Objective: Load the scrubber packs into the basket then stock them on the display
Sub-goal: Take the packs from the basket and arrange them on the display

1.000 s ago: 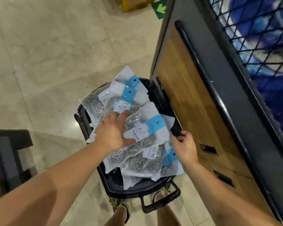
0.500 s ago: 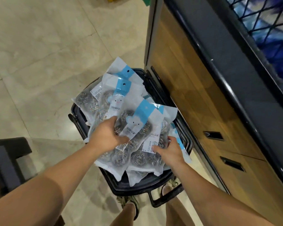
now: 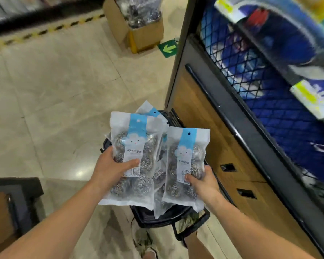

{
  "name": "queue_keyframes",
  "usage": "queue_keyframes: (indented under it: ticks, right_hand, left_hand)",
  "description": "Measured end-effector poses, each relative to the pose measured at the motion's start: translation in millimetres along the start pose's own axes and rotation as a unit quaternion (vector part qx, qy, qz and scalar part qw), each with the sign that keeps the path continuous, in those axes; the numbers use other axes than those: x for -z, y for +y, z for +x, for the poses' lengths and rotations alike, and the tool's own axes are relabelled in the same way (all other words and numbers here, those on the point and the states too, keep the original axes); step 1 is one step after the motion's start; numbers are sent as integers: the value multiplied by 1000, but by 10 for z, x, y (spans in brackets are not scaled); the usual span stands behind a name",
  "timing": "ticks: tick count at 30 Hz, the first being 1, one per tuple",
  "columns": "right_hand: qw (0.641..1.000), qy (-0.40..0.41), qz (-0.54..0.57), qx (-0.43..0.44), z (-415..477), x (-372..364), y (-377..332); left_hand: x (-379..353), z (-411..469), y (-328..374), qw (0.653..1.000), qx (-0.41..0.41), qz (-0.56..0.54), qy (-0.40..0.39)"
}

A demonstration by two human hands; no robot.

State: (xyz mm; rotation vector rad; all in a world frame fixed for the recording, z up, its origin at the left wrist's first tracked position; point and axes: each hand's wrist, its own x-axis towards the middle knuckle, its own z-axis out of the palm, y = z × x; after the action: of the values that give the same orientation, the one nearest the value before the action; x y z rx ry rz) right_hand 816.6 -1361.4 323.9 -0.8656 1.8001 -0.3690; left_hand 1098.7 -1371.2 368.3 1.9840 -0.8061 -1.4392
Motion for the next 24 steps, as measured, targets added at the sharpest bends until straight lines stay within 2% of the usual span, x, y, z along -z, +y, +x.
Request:
queue_keyframes:
  ticks: [6,10,14,19,24]
  right_hand:
    - [993,30,38,110,-1009,721,-1028]
    - [978,62,84,181,-1645,1395,-1527]
    - [957,97,127,242,-2228,2181,-1898]
    - [920,176,198,288,-2629,3359,-1943]
    - [894,248,241,284,-2710,4585,-1532]
  left_hand:
    - [120,-727,1228,994,-73,-73,-44]
    - [-8,-1331,2134,979,-156,-122,-52]
    - [-242,-1902,3008,964,-210,-128,-101]
    - [-1002,-2528,3932,932,-297,-119,-168]
    - [-2216,-2970,4482,913,-315,-123,-231]
